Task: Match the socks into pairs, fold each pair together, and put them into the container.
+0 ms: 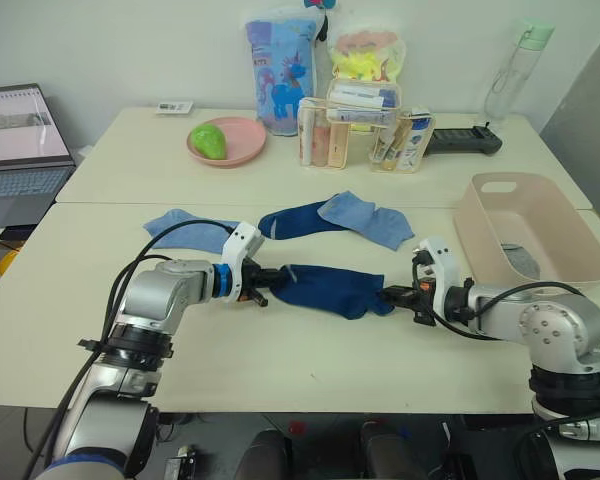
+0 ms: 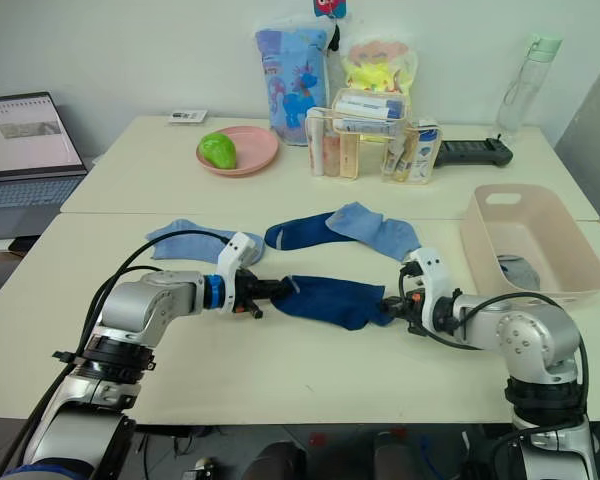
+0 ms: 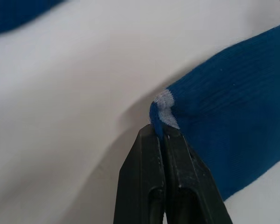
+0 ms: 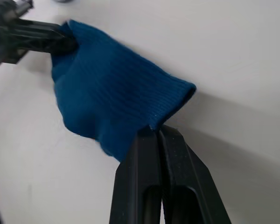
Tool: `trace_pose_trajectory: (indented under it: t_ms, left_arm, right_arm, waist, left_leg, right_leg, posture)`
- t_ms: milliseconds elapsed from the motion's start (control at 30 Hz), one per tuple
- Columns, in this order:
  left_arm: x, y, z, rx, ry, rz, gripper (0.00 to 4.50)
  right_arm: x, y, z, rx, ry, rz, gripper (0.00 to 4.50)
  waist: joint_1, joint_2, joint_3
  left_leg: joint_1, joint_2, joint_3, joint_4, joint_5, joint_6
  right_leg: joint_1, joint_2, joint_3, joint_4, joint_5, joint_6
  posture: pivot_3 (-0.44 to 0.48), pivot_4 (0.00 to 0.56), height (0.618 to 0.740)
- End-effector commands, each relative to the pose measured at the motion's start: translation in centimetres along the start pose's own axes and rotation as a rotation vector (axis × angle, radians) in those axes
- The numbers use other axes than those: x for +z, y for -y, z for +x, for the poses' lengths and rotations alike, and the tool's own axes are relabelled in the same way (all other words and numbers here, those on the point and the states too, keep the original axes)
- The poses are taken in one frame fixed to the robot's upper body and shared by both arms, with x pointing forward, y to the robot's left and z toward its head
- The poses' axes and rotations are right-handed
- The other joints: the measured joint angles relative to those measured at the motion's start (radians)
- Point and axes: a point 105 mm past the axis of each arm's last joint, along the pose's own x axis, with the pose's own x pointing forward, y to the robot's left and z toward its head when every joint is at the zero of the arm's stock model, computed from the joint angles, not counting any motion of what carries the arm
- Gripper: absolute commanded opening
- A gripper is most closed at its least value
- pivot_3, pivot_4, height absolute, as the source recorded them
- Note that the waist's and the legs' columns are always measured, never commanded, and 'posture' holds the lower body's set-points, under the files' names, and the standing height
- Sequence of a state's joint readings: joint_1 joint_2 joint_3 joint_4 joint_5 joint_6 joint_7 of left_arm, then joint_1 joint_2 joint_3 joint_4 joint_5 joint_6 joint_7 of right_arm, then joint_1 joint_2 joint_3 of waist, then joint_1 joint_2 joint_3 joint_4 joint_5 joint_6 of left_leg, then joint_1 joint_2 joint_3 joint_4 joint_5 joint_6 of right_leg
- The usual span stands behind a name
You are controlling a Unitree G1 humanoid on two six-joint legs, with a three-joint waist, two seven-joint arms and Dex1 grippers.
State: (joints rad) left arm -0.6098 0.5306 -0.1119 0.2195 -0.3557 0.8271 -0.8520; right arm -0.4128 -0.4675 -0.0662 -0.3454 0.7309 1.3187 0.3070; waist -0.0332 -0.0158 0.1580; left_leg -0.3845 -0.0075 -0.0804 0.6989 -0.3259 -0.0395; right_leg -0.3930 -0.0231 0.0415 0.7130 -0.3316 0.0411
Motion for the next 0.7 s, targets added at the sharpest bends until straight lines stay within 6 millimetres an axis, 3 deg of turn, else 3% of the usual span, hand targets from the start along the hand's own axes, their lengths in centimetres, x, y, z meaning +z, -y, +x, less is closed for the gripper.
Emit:
trace_pose_trajectory:
  t_ms: [33,167,333,433,600,700]
  left_arm:
    - [1.3,-1.3,-0.4,0.076,0.048,0.056,0.00]
    - [1.2,-1.5,-0.5,0.081,0.049,0.063,0.00]
    - [0.9,-1.2,-0.4,0.062,0.043,0.078,0.00]
    - [0.9,-1.2,-0.4,0.056,0.038,0.084,0.00]
    - [0.9,-1.2,-0.4,0.057,0.037,0.087,0.00]
    - [0.8,-1.1,-0.4,0.054,0.037,0.084,0.00]
  right_arm:
    - [2.0,0.5,-0.4,-0.046,0.100,-0.118,1.26]
    - [2.5,0.7,-1.1,-0.042,0.149,-0.142,2.69]
    - [1.7,-0.6,-1.1,0.010,0.225,-0.108,4.40]
    - [1.2,0.2,-0.3,-0.070,0.254,-0.057,4.46]
    - [0.7,-0.1,0.3,-0.054,0.266,-0.027,4.46]
    - [0.1,-0.2,1.1,-0.053,0.248,-0.020,3.87]
  waist:
    - [0.000,0.000,0.000]
    - [0.000,0.000,0.000]
    - [0.001,0.000,0.000]
    - [-0.003,0.000,0.000]
    - [0.000,0.000,0.000]
    - [-0.001,0.000,0.000]
  left_leg:
    - [0.000,0.000,0.000,0.000,0.000,0.000]
    - [0.000,0.000,0.000,0.000,0.000,0.000]
    - [-0.001,0.000,-0.001,0.000,0.000,0.000]
    - [-0.001,0.000,0.000,0.000,0.000,0.000]
    - [-0.001,0.000,0.000,0.000,0.000,-0.001]
    - [-0.001,0.000,0.000,0.000,0.000,-0.001]
  right_leg:
    - [-0.001,0.000,0.000,0.000,0.000,0.000]
    - [-0.001,0.000,0.000,0.000,0.000,0.000]
    - [-0.001,0.000,0.000,0.000,0.000,0.000]
    - [-0.002,0.000,0.000,0.002,0.000,0.000]
    - [-0.002,0.000,0.000,0.001,0.000,0.000]
    - [-0.002,0.000,0.000,0.001,0.000,0.000]
  posture:
    - [0.000,0.150,0.703]
    - [0.000,0.150,0.703]
    - [0.000,0.150,0.703]
    - [0.000,0.150,0.703]
    - [0.000,0.150,0.703]
    - [0.000,0.150,0.703]
